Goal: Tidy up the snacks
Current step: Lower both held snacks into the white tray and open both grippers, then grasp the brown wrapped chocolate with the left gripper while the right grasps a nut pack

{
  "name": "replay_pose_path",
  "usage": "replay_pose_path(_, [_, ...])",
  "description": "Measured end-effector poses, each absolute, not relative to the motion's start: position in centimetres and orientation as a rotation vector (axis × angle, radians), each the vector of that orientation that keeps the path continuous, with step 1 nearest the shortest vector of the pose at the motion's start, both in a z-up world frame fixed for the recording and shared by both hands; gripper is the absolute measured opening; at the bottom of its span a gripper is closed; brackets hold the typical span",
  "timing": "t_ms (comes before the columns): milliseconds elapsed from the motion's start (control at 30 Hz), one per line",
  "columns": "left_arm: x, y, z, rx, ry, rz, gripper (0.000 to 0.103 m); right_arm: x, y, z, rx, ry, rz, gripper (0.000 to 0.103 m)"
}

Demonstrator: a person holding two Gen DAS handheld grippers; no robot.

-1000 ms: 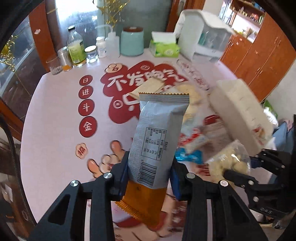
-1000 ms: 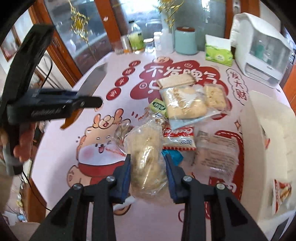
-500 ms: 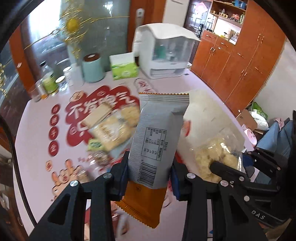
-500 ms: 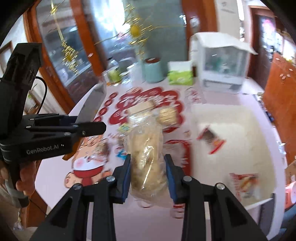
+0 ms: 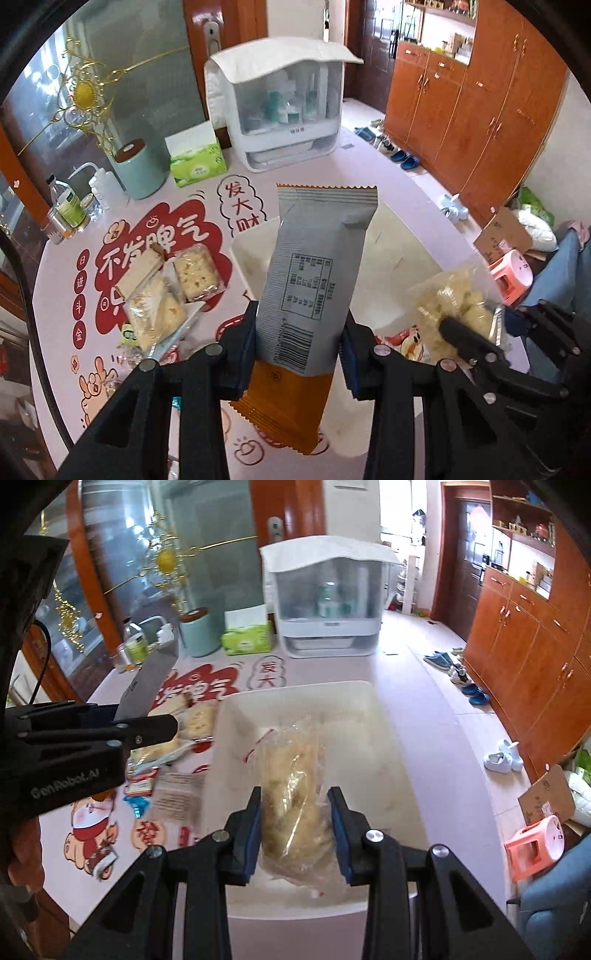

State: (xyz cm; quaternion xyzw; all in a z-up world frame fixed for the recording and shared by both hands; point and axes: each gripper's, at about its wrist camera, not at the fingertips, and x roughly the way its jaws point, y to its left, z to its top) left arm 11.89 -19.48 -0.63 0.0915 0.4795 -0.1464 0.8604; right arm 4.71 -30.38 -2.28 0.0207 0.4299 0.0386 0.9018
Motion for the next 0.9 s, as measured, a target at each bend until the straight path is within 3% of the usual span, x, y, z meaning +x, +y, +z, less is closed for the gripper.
replay_pose_path(433, [15.7,-23.7,-4.8,0.237,1.092,-0.201,0.039,8.3,-35.7,-3.5,0.053,0.881,0.021,0.036])
replay_pose_path(467, [15.8,-23.8,-4.9,0.237,1.098,-0.196,0.042,8.5,-35.7,-3.8,0.052,0.889,0.02,0.036])
replay_pose_path(533, [15.9,-23.9,-5.1,0.225,1.108,-0.193,0.063,8.9,-35.9,-4.3,0.066,0.902,0.032,0.037])
replay_pose_path(567, [15.9,-23.7,-5.2,0.221,1.105,-0.187,0.08,9.1,-36.1,-4.7,0.09,0.911,0.056,0.041])
replay_pose_path(600, [15.8,-23.6,-5.1,0.217,1.095,-0.175,0.088,9.1,-36.1,-4.9,0.105,0.917,0.069,0.044])
replay_pose_path(667, [15.6,-23.4,-5.0,0.222,1.075,-0.161,0.088,9.2,-36.1,-5.2,0.123,0.922,0.084,0.055])
replay_pose_path(900, [15.5,-22.3,-5.0,0.198,1.083,-0.115,0.088,9.3,-35.2,-5.3,0.109,0.908,0.111,0.058])
